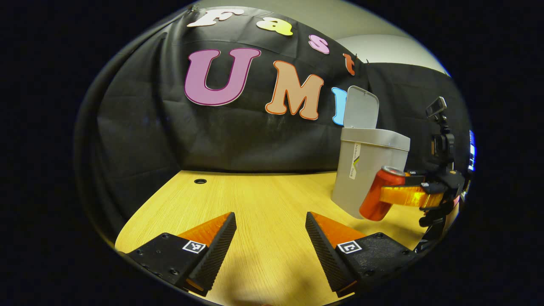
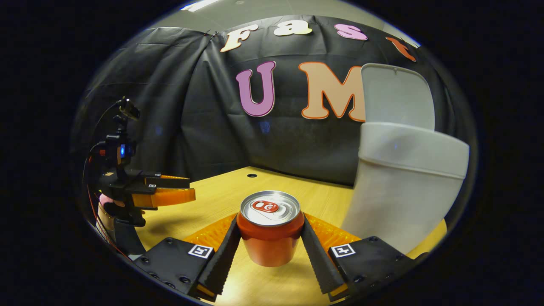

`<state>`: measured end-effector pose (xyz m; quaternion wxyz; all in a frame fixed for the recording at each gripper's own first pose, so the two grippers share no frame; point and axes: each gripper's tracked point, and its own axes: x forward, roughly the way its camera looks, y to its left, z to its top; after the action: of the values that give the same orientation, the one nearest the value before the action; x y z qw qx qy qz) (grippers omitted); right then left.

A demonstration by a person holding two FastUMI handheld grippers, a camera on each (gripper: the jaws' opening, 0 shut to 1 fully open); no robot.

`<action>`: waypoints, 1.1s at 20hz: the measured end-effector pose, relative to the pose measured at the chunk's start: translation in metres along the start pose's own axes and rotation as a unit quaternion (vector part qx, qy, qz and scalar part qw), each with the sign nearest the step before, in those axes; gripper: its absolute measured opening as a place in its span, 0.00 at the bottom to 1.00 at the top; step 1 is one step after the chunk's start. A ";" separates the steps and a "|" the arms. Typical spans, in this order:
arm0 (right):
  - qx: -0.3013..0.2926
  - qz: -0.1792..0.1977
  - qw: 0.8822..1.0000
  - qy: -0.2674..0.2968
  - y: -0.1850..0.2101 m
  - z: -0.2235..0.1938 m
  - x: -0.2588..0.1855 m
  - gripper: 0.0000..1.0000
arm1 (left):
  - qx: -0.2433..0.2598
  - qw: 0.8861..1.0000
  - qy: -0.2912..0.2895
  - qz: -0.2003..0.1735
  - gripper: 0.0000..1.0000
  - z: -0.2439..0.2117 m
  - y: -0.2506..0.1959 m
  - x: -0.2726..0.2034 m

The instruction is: Press the lid of the desktop garbage bin to open it, pick up the crumpled paper on the desktop and throw it into the bin, then pick up the pop can on the desktop and drop it into the bin, and finally close the garbage bin lid.

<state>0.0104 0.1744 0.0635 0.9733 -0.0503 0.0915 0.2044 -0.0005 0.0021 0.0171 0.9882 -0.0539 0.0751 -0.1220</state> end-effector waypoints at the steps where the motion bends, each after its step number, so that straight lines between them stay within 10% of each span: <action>1: -0.001 -0.005 1.000 -0.005 -0.005 0.009 -0.006 0.86 | 0.000 1.000 0.000 -0.002 0.96 -0.001 -0.002 -0.001; 22: 0.086 -0.046 0.992 -0.080 -0.117 0.194 -0.060 0.85 | -0.005 1.000 0.015 -0.024 0.95 -0.010 -0.020 0.004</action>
<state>0.0344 0.0708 0.2723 0.9866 0.0460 0.0277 0.1539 -0.0025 -0.0191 0.0088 0.9836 -0.0585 0.0889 -0.1459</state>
